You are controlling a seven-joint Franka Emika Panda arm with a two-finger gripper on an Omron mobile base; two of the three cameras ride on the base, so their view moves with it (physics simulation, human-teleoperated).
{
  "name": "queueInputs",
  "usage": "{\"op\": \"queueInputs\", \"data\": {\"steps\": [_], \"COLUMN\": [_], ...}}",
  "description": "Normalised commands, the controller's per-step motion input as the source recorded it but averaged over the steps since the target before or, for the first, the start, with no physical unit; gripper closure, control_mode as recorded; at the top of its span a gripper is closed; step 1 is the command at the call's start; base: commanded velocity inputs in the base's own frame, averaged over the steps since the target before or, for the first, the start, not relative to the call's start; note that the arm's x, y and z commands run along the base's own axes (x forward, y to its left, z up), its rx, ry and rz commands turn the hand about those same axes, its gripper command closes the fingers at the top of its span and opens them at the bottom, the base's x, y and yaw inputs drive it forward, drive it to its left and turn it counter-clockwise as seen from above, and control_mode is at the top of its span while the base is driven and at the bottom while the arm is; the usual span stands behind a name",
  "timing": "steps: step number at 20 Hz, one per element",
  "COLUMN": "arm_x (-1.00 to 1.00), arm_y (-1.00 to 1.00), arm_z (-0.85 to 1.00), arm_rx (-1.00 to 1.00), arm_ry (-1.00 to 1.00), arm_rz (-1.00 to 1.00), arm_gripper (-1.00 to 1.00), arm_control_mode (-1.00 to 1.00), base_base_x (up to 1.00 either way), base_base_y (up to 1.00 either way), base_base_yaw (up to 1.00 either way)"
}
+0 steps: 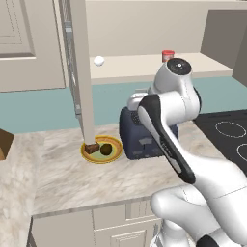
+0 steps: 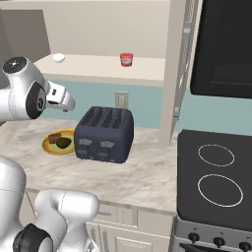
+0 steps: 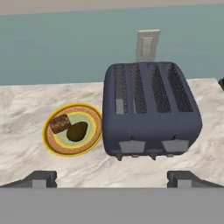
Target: Pick the avocado and bread from the counter and place them on the plate. Then pick the jam from the cabinet and place it next to the plate. Lastly close the cabinet door.
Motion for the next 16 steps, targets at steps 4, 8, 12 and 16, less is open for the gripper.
{"op": "queueInputs", "data": {"steps": [4,8,12,16], "arm_x": [0.0,0.0,0.0,0.0], "arm_y": [-0.74,-0.67,-0.61,-0.63], "arm_z": [0.48,0.46,0.4,0.27], "arm_rx": [0.0,0.0,0.0,0.0], "arm_ry": [-0.06,-0.06,-0.12,-0.19], "arm_rz": [0.0,0.0,0.0,0.0], "arm_gripper": [-1.0,-1.0,-1.0,-1.0], "arm_control_mode": [-1.0,-1.0,-1.0,-1.0], "base_base_x": [0.0,0.0,0.0,0.0], "base_base_y": [0.0,0.0,0.0,0.0], "base_base_yaw": [0.0,0.0,0.0,0.0]}}
